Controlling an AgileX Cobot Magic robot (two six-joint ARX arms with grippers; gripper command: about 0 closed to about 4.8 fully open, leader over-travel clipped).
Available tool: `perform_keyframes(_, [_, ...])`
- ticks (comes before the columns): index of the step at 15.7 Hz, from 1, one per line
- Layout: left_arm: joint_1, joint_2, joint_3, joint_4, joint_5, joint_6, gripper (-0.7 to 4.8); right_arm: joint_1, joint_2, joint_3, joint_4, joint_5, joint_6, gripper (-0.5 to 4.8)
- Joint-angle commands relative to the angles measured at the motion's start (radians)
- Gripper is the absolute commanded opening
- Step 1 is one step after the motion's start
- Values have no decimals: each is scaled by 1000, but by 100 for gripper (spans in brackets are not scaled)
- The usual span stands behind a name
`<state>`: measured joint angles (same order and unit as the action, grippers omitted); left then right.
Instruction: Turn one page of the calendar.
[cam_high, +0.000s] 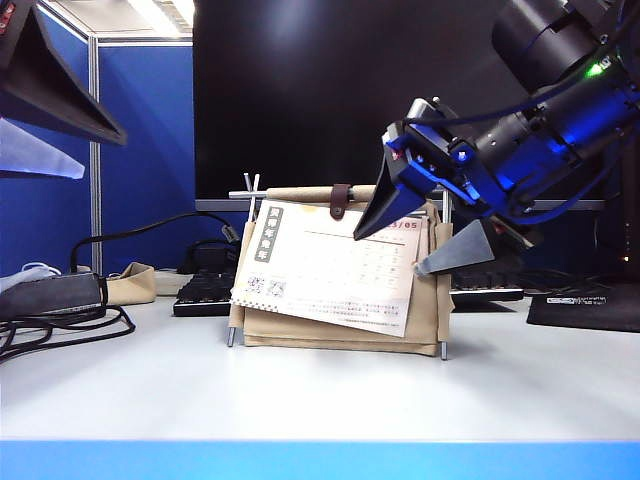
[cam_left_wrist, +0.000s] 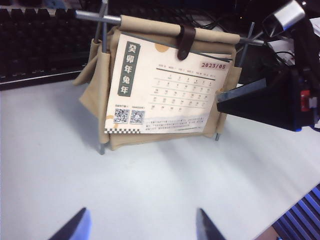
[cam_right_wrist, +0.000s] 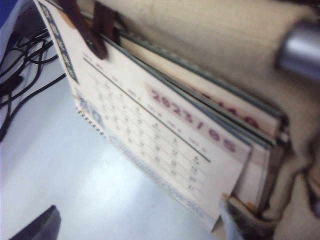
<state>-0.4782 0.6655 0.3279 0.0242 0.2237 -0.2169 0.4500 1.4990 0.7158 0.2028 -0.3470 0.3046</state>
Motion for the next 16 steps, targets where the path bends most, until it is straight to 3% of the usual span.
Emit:
perform_keyframes(1, [0,-1,8,8,-3,3,279,3,-2,5,2,43,-2,423])
perform_keyframes(7, [0,0,8,14,-3,3,279,4,-2,5,-21,120,10,423])
perform_keyframes(16, [0,0,8,20,-22,4,279,3,32,5,140,43,2,421])
